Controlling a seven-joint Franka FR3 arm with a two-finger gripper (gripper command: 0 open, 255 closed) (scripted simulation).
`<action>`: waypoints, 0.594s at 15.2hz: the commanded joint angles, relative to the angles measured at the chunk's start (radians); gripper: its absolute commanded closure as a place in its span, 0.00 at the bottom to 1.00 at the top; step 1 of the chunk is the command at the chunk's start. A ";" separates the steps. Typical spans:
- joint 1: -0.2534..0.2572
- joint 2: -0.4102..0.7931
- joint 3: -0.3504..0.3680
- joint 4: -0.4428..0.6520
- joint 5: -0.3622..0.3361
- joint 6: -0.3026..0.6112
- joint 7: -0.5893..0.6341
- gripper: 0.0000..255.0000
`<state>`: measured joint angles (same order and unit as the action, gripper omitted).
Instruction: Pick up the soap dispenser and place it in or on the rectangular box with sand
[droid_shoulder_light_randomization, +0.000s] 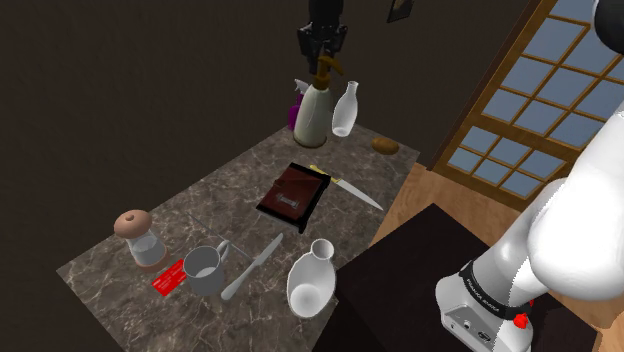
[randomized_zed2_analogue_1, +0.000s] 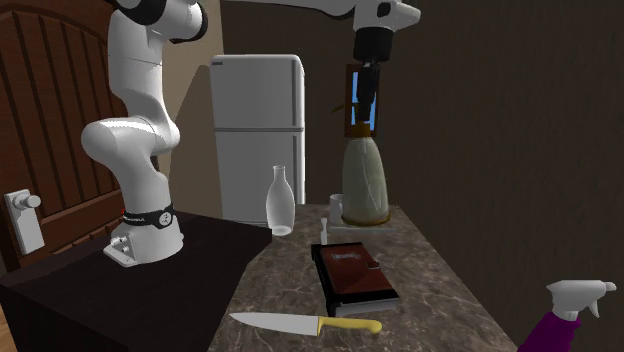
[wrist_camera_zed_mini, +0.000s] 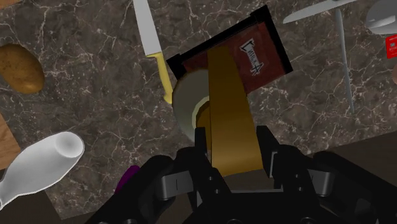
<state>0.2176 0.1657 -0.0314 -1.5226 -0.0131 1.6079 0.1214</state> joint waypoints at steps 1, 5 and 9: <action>0.024 -0.009 0.017 0.007 0.000 -0.017 0.043 1.00; 0.049 -0.019 0.036 -0.013 0.001 -0.007 0.086 1.00; 0.049 -0.024 0.036 -0.074 0.001 0.049 0.087 1.00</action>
<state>0.2668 0.1418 0.0045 -1.5817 -0.0121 1.6411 0.2079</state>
